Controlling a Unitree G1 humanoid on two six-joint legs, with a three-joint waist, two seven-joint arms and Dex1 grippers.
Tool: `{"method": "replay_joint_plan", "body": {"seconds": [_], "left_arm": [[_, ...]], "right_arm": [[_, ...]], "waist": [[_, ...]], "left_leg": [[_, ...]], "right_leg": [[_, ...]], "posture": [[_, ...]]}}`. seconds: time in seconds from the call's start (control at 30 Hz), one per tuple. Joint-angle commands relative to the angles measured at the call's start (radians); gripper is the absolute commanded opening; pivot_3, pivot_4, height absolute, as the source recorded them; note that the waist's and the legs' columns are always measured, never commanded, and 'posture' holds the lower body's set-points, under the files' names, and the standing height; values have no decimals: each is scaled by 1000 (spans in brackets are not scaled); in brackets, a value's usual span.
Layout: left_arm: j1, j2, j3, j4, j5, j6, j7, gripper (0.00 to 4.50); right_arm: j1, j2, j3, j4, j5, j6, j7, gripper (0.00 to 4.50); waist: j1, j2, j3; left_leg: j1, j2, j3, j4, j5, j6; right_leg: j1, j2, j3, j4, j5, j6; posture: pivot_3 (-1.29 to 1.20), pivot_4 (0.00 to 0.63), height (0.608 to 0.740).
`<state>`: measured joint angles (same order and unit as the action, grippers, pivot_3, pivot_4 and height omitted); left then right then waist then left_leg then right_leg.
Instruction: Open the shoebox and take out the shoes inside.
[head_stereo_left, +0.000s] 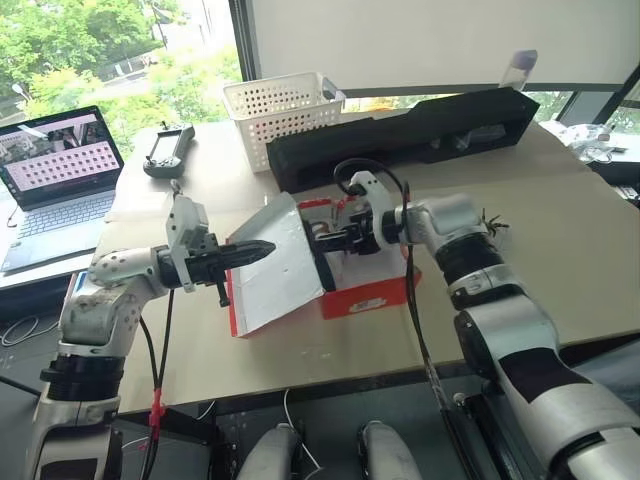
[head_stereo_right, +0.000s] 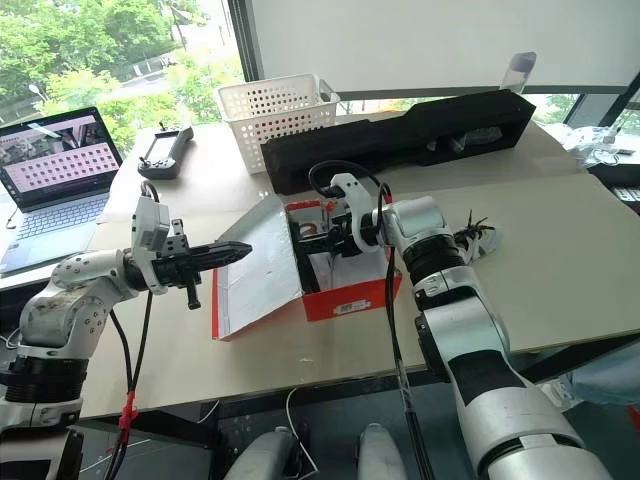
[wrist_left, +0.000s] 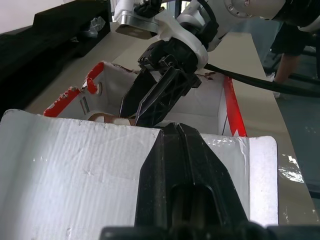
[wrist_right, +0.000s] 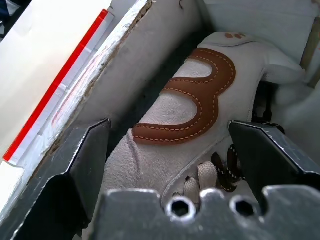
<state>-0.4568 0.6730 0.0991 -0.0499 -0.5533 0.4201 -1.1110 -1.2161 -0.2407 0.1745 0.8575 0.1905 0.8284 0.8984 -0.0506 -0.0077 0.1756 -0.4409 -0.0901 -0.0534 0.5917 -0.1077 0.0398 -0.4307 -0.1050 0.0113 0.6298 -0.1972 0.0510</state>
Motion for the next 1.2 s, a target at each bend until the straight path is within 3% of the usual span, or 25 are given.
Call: {"method": "replay_joint_plan", "body": {"seconds": [0.03,0.37,0.5,0.83,0.87,1.2], "left_arm": [[0,4,21,-31,-17,-2,4,0],[-6,1,16,-21,-11,-7,5,0],[-8,3,17,-19,-10,-8,3,0],[-15,5,15,-10,-4,-10,3,0],[-15,5,14,-9,-3,-10,3,0],[-16,7,12,-5,0,-9,0,0]], "right_arm": [[7,31,28,39,-51,-42,-24,4467],[36,35,62,123,-141,-132,-56,4467],[50,27,70,142,-160,-151,-50,3491],[67,30,67,139,-169,-136,-24,198],[67,29,62,138,-169,-136,-26,28],[45,-6,-4,49,-129,-97,-33,28]], "waist": [[-2,0,0],[-18,-1,-3],[-17,-3,-8],[-12,-5,-20],[-11,-5,-20],[-11,-5,-20]], "left_leg": [[1,0,0,0,0,0],[15,0,0,-1,-1,-1],[16,0,0,-2,-1,-1],[17,1,-1,-2,-1,-1],[17,1,-1,-2,-1,-1],[16,1,-1,-3,-1,-2]], "right_leg": [[1,0,0,0,0,0],[9,0,0,-1,-4,5],[11,-1,1,0,-5,7],[12,-4,1,0,-9,2],[12,-4,1,0,-9,1],[10,-4,1,0,-11,0]], "posture": [[0,150,738],[0,150,738],[0,150,738],[0,150,738],[0,150,738],[0,150,738]]}}
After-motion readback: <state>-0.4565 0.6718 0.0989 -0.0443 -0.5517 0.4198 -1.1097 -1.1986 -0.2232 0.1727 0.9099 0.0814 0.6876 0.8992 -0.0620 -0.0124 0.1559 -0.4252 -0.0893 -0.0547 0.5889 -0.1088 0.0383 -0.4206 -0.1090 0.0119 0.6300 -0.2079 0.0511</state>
